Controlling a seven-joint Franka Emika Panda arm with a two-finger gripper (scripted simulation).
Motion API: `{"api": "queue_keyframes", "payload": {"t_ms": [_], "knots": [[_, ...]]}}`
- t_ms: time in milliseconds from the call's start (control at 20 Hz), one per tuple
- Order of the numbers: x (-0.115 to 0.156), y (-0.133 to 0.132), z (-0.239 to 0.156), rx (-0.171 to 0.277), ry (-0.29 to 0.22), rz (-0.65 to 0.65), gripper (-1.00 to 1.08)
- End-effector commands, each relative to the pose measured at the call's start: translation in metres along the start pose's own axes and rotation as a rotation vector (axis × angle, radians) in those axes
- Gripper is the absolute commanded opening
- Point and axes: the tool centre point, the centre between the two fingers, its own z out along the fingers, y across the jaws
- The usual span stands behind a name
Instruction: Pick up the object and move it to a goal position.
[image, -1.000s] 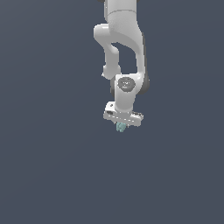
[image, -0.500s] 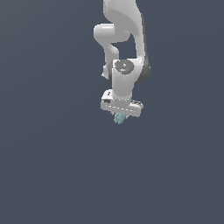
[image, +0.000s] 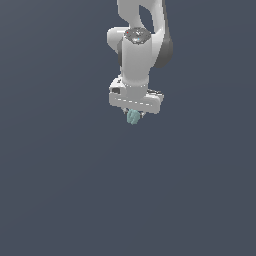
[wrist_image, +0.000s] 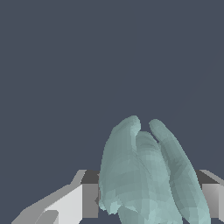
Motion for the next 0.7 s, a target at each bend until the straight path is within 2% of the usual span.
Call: {"api": "queue_keyframes", "payload": {"t_ms": [0,650], "knots": [[-0.006,0.007,-0.027,0.0,0.0,0.0,-1.0],[-0.025,0.034,-0.143,0.0,-0.001,0.0,-1.0]]}}
